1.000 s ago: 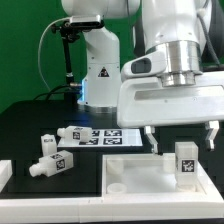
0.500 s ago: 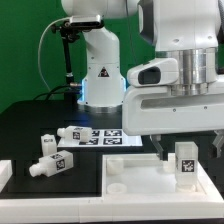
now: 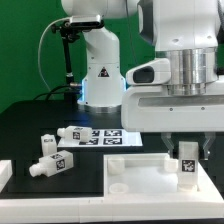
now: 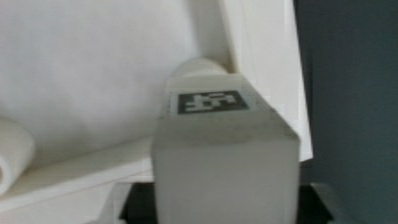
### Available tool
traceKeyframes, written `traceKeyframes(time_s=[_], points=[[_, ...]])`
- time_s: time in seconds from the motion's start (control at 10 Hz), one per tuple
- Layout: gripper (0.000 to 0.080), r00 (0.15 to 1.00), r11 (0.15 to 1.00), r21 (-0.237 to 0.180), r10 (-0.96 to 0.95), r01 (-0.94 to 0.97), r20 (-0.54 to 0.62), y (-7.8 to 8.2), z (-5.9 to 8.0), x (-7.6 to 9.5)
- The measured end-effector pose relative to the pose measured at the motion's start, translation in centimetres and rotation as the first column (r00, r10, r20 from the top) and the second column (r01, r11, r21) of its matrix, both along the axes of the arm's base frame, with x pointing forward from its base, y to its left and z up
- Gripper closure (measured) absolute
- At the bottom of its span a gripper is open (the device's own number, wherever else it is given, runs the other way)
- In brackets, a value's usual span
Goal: Assemble one leg
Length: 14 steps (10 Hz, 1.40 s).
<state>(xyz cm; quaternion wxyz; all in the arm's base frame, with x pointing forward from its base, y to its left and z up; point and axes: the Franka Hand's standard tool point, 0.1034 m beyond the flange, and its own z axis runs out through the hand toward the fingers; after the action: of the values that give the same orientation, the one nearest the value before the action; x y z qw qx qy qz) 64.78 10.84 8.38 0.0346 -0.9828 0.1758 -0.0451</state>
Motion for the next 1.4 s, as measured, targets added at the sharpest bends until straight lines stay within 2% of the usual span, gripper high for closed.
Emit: traceKeyframes(time_s=[0.2,0.4,0.5,0.6,0.7,0.9,1.0,1.1,1.2,1.3,1.4], points=[[0.0514,0.971,0.971,0.021,-0.237,0.238,-0.015,-0.4,-0.1,0.0],[0.0514,0.809,0.807,0.063,-0.583,0.587,-0.072,-0.9,-0.3,-0.2],[0.0512,0.745,0.742,0.069,-0.661,0.667,-0.09,-1.0,-0.3,-0.3],[0.0512,0.593,0.586,0.094,-0.794,0.805,-0.131,-1.1,-0.3,-0.6],[0.0512,0.555,0.547,0.096,-0.82,0.832,-0.137,-1.1,-0.3,-0.7],[0.0511,0.607,0.6,0.089,-0.785,0.795,-0.127,-0.9,-0.4,-0.7],[0.031,0.689,0.687,0.065,-0.717,0.724,-0.105,-0.3,-0.2,-0.8],[0.031,0.828,0.828,0.044,-0.556,0.559,-0.068,0.2,0.1,-0.6],[0.0187,0.916,0.916,0.032,-0.398,0.4,-0.048,0.9,0.2,-0.6],[0.0156,0.971,0.971,0.026,-0.236,0.237,-0.039,1.6,0.0,-0.9],[0.0151,0.983,0.984,0.021,-0.178,0.179,-0.034,1.5,0.0,-0.8]])
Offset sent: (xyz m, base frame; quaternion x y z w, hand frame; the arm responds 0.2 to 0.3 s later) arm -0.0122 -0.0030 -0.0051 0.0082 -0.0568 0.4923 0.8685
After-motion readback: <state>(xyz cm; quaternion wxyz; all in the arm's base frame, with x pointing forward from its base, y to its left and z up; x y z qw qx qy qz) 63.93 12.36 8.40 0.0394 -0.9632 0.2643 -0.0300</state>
